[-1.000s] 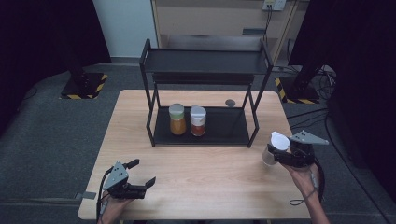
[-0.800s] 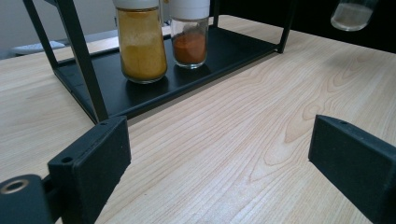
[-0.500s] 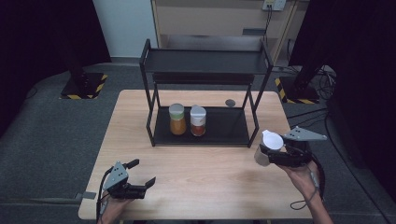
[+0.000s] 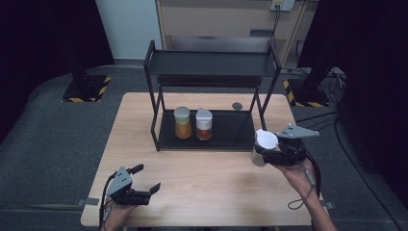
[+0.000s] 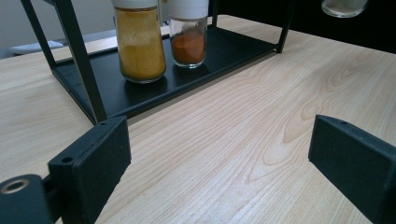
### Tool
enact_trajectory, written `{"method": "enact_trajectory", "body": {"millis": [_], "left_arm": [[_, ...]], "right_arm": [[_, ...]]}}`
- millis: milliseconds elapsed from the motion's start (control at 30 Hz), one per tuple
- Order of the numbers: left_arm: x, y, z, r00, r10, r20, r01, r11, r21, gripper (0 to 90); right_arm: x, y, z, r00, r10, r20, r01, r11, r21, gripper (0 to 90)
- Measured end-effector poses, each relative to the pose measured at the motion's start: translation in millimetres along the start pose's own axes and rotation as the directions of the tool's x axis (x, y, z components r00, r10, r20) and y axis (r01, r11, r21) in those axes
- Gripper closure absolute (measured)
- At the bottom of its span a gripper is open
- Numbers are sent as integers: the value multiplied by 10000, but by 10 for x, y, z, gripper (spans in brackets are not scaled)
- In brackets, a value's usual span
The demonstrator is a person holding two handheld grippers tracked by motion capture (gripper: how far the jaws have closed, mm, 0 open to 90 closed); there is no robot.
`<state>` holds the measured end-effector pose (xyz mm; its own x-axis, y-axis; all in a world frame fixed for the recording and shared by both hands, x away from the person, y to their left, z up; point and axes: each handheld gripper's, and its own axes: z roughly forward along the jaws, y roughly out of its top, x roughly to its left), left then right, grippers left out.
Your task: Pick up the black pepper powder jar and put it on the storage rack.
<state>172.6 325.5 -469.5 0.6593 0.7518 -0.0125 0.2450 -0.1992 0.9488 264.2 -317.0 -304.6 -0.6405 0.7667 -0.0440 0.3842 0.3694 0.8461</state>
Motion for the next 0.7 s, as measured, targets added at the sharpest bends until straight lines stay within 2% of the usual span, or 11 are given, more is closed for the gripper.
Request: {"method": "enact_trajectory", "body": {"millis": [300, 433, 700], "left_arm": [[2, -1, -2, 10000, -6, 6, 6, 10000, -9, 52], [3, -1, -1, 10000, -5, 15, 5, 10000, -11, 53], [7, -5, -4, 10000, -26, 24, 26, 10000, -38, 53]], "right_arm": [[53, 166, 202, 9997, -169, -161, 170, 9998, 79, 315], [62, 217, 281, 9998, -88, -166, 89, 9999, 88, 314], [82, 351, 553, 10000, 76, -34, -75, 9999, 120, 314]]}}
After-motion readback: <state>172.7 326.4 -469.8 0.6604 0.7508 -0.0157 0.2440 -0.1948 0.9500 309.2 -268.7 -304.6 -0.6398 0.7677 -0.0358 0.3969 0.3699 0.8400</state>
